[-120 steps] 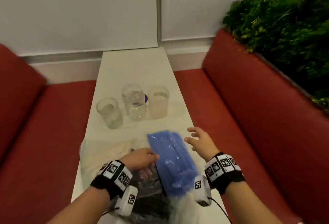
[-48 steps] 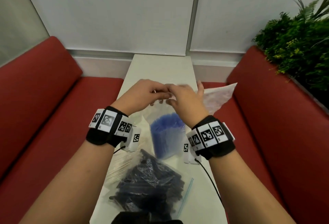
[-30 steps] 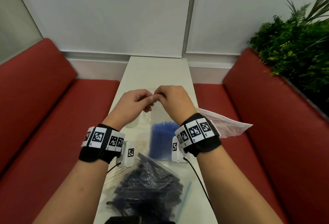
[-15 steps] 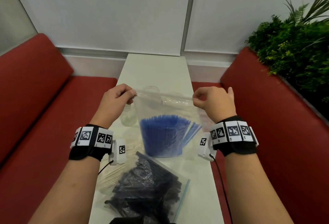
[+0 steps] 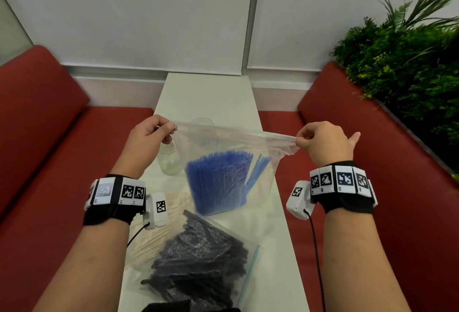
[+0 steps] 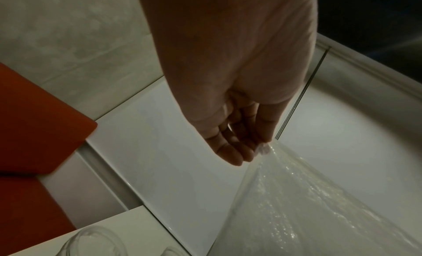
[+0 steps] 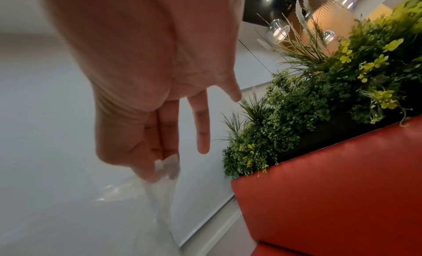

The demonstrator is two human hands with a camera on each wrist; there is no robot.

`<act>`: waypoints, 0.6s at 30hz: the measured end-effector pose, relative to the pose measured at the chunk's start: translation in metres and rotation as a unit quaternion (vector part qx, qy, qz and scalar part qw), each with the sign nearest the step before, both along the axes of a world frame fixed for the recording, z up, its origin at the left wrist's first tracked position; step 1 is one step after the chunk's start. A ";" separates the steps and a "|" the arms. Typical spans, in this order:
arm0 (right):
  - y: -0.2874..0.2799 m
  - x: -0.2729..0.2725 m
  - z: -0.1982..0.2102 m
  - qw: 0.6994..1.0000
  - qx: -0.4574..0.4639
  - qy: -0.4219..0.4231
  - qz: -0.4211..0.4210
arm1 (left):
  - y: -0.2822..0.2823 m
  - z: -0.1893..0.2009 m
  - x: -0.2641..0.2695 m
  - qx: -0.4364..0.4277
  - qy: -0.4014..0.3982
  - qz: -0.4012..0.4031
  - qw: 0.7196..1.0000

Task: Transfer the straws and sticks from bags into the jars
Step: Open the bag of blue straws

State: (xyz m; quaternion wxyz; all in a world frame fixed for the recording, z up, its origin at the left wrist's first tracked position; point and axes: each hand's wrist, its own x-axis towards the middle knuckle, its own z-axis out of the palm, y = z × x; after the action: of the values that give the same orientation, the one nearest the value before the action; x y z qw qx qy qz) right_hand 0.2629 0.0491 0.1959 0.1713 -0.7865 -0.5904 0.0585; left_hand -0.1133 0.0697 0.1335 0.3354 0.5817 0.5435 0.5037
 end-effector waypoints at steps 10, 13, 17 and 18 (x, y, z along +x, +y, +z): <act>-0.001 -0.049 0.003 0.965 -0.068 0.085 0.238 | -0.005 0.008 0.027 -0.034 -0.066 -0.078 0.994; -0.002 -0.089 -0.002 0.947 -0.010 0.121 0.296 | -0.004 0.009 0.033 -0.033 -0.085 -0.063 0.994; -0.004 -0.100 -0.015 0.945 -0.051 0.121 0.301 | -0.005 0.009 0.038 -0.044 -0.085 -0.053 0.994; -0.004 -0.099 -0.017 0.945 -0.055 0.129 0.297 | -0.006 0.010 0.040 -0.045 -0.086 -0.044 0.994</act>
State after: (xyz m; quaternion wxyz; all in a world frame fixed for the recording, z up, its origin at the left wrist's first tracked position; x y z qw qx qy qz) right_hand 0.1634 0.0451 0.1790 0.1769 -0.5698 -0.7658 0.2399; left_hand -0.0734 0.0636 0.1435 0.4286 0.5434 0.5087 0.5121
